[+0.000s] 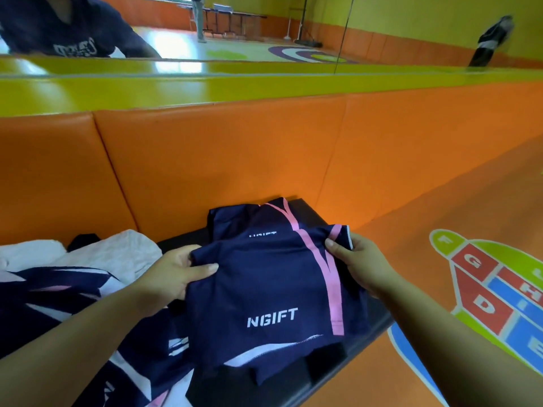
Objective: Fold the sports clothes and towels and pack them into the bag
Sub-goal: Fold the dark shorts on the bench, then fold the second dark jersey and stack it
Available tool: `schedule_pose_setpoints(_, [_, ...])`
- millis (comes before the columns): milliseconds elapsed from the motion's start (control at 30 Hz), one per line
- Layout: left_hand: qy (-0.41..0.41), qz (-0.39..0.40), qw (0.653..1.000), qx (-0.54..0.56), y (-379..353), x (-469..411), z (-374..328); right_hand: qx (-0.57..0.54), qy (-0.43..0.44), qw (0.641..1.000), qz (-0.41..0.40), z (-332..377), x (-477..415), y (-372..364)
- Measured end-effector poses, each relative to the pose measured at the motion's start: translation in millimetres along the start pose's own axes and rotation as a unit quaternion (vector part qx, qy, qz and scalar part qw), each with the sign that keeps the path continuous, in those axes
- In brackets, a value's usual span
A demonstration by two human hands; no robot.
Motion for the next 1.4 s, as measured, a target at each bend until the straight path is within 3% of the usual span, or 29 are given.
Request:
schedule_pose_setpoints(233, [-0.051,-0.095,0.993,0.038,15.6,-54.8,-41.0,-0.002,0.021,1.000,-0.014,28.9,-95.6,-11.7])
schedule_pose_setpoints(333, [-0.064,-0.224,0.972,-0.009,31.4,-94.3,-58.4,0.047,0.026,0.995,-0.090,50.2,-145.0,-18.5])
schedule_pose_setpoints(433, [-0.003,-0.365,0.923,-0.126,42.2,-107.7,-53.3,0.171,-0.009,0.971,-0.164,54.8,-173.4,-29.1])
schedule_pose_setpoints(533, [-0.005,-0.308,0.927,-0.214,36.3,-89.7,-23.5,0.237,0.055,0.958,-0.154,44.1,-167.0,-41.0])
schedule_pose_setpoints(667, [-0.063,-0.219,0.918,-0.324,31.4,-38.0,19.7,0.253,0.146,0.955,-0.053,16.2,-101.7,-67.1])
schedule_pose_setpoints(933, [-0.117,-0.125,0.897,-0.408,46.5,91.4,54.3,0.273,0.158,0.941,0.125,3.5,23.1,-144.5])
schedule_pose_setpoints(1033, [-0.112,-0.150,0.895,-0.405,72.6,128.7,62.3,0.281,0.169,0.931,0.160,16.6,49.5,-174.1])
schedule_pose_setpoints(1200, [-0.134,-0.210,0.893,-0.374,117.4,179.5,62.0,0.217,0.156,0.951,0.154,33.4,84.5,-221.3])
schedule_pose_setpoints(1400, [-0.201,-0.218,0.832,-0.468,179.6,214.9,70.2,0.206,0.153,0.954,0.153,48.3,114.6,-286.6])
Point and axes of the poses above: each hand's wrist, its own x-axis away from the middle knuckle, its own y-axis out of the back of the hand, z = x × y, the point moved 2 cm from there along -x, towards the middle knuckle, and after that the axes turned 6 degrees about -x, right-handed, at the moved point
